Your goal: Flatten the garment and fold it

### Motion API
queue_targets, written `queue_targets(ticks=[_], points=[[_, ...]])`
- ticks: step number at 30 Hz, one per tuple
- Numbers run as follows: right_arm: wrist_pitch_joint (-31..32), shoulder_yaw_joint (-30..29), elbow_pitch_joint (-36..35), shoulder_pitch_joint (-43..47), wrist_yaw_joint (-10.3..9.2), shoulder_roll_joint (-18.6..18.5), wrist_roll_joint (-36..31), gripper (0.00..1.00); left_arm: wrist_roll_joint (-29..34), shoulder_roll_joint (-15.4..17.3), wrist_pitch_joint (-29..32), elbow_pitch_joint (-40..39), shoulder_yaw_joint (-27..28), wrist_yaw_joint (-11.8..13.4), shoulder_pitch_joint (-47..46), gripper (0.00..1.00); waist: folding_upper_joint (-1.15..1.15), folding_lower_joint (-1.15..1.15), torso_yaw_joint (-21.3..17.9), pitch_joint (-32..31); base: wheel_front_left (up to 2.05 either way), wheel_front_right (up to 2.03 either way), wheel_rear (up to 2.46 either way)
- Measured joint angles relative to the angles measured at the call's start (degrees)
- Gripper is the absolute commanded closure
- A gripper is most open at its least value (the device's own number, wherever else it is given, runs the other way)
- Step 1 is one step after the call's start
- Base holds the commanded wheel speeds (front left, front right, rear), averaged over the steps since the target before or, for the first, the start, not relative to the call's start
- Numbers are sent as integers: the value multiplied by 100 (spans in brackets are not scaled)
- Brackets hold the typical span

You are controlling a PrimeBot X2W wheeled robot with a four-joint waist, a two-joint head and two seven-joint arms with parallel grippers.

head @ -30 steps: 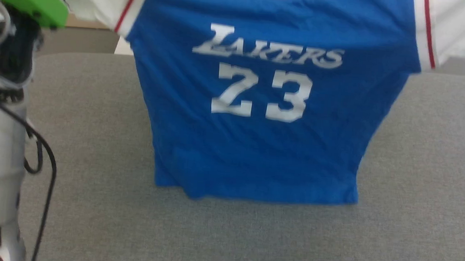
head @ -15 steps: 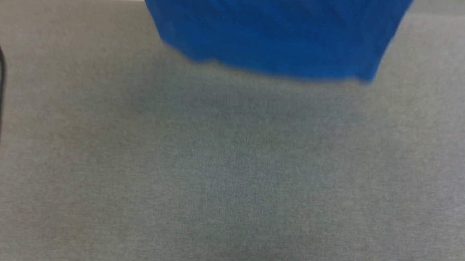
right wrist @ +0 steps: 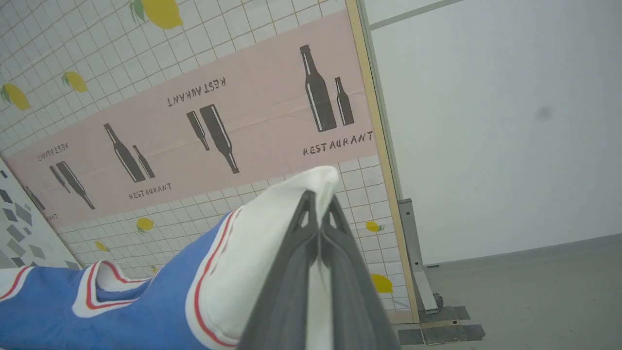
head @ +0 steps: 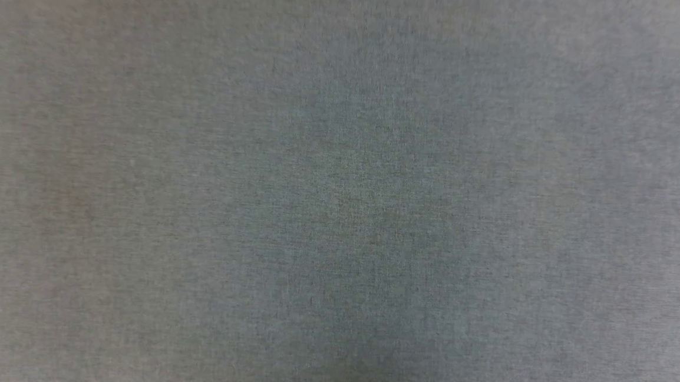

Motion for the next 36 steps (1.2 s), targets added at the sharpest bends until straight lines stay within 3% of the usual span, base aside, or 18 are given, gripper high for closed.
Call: queue_targets(ticks=[8,18,27,36], points=[[-89,202,247,147,0,-44,107,100,-54,-115,-322,481,-46,-109,95,100,0,0,0,499,0,0,0],[-338,924,36,1941,0,-320,1277,100,-366,-388,-823,1016,-112,-568,1481,100,0,-1,115,160,0,0,0],[-597,1514,-591,4423,0,-716,2425,100,-784,-644,-1301,907,-144,-791,3723,100,0,-2,197,-722,0,0,0],[-711,1779,-1047,6816,0,-829,2825,100,-1138,-937,-1218,-90,-250,-682,6248,100,0,-2,258,-1757,0,0,0]])
